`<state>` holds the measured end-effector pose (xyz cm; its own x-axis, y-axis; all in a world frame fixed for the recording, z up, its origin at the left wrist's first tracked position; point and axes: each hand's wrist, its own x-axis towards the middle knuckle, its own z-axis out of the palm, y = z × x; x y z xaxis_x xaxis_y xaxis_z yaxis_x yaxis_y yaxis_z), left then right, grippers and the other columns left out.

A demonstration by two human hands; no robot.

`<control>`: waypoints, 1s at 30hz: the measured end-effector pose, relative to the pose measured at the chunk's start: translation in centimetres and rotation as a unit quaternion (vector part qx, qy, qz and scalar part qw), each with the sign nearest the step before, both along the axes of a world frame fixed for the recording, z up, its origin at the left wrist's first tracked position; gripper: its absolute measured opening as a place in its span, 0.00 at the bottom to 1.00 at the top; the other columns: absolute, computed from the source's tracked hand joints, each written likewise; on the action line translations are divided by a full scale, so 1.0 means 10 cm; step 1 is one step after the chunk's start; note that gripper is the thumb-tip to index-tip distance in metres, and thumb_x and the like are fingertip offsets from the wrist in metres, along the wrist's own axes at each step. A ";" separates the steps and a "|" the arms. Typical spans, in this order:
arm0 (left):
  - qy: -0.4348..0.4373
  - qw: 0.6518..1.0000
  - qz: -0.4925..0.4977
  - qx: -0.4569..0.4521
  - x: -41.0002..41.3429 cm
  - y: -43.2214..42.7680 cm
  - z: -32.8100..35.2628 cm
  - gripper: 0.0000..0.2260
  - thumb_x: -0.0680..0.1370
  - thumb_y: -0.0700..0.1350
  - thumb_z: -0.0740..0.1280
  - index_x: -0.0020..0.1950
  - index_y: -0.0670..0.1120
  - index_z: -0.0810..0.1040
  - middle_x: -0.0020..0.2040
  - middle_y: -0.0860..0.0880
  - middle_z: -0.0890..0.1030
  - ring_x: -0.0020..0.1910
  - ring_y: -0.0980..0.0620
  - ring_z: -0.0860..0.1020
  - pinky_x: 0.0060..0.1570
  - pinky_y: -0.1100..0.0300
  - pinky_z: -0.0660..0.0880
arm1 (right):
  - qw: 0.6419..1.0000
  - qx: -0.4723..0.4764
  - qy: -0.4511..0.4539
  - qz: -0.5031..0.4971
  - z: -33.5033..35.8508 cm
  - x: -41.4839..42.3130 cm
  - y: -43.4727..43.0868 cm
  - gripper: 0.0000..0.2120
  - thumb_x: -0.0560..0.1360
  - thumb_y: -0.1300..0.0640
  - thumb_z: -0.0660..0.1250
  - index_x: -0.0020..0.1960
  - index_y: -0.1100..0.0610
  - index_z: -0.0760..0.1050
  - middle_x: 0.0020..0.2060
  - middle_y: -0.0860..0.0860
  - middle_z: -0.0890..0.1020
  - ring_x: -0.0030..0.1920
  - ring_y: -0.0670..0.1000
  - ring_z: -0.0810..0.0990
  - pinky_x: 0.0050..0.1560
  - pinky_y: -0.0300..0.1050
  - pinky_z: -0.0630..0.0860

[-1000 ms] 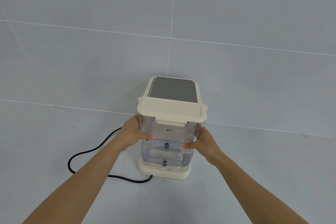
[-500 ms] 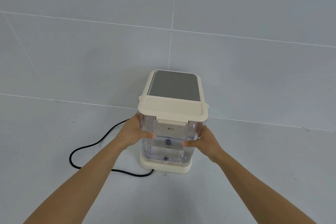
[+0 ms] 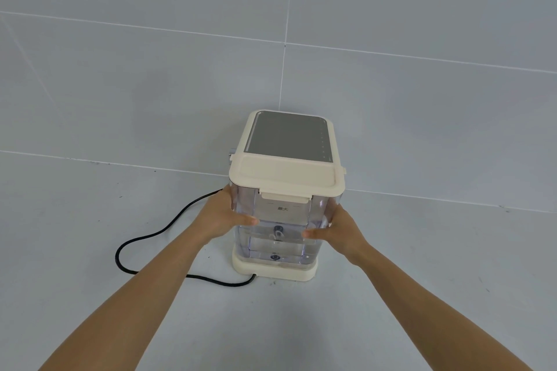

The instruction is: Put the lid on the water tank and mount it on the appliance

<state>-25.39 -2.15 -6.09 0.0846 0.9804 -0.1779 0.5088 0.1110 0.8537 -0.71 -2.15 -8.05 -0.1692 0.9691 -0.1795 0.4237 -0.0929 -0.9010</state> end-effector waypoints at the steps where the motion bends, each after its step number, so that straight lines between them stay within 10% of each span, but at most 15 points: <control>1: -0.001 1.000 0.004 -0.001 0.00 0.01 -0.01 0.24 0.64 0.45 0.77 0.42 0.61 0.62 0.49 0.51 0.67 0.46 0.53 0.67 0.39 0.68 0.63 | 1.000 -0.001 -0.001 -0.001 0.00 0.00 0.00 0.44 0.60 0.57 0.77 0.70 0.47 0.58 0.64 0.48 0.75 0.64 0.53 0.72 0.63 0.49 0.70; 13: 0.010 1.000 -0.002 -0.005 0.04 -0.09 0.10 0.32 0.65 0.45 0.76 0.65 0.46 0.66 0.53 0.50 0.70 0.52 0.52 0.68 0.50 0.61 0.69 | 1.000 -0.015 -0.009 -0.005 0.07 -0.03 -0.06 0.47 0.56 0.53 0.77 0.70 0.45 0.57 0.65 0.48 0.74 0.64 0.55 0.72 0.65 0.56 0.70; 18: -0.004 1.000 0.010 -0.028 0.06 -0.15 0.18 0.38 0.50 0.58 0.73 0.58 0.52 0.65 0.56 0.51 0.70 0.54 0.52 0.69 0.56 0.59 0.66 | 1.000 -0.026 -0.014 -0.003 0.14 -0.03 -0.10 0.45 0.58 0.54 0.76 0.69 0.47 0.58 0.65 0.48 0.74 0.66 0.54 0.71 0.64 0.51 0.70; 23: -0.090 0.995 0.039 0.015 0.17 -0.26 0.25 0.37 0.67 0.40 0.74 0.70 0.49 0.58 0.64 0.56 0.66 0.65 0.57 0.63 0.60 0.63 0.60 | 0.999 0.000 -0.036 0.010 0.31 0.00 -0.20 0.42 0.67 0.55 0.73 0.73 0.52 0.52 0.70 0.50 0.66 0.69 0.54 0.66 0.62 0.46 0.66; 26: -0.082 0.989 0.098 0.075 0.30 -0.37 0.36 0.32 0.66 0.45 0.75 0.63 0.50 0.61 0.62 0.56 0.69 0.65 0.55 0.65 0.59 0.62 0.64 | 0.997 0.052 -0.060 0.012 0.49 0.03 -0.30 0.41 0.69 0.52 0.71 0.73 0.51 0.50 0.70 0.49 0.66 0.70 0.54 0.65 0.62 0.45 0.66; 30: 0.053 0.978 0.124 0.161 0.45 -0.44 0.64 0.47 0.69 0.54 0.70 0.75 0.43 0.42 0.77 0.46 0.41 0.76 0.50 0.47 0.73 0.53 0.54 | 0.990 0.108 -0.086 0.023 0.78 0.08 -0.37 0.41 0.72 0.47 0.65 0.74 0.53 0.42 0.75 0.47 0.57 0.74 0.52 0.58 0.67 0.44 0.62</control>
<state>-20.92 -6.56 0.32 -0.1645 0.9751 0.1487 0.5873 -0.0243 0.8090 0.05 -5.89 -0.24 -0.1983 0.9802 0.0010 0.5716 0.1164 -0.8123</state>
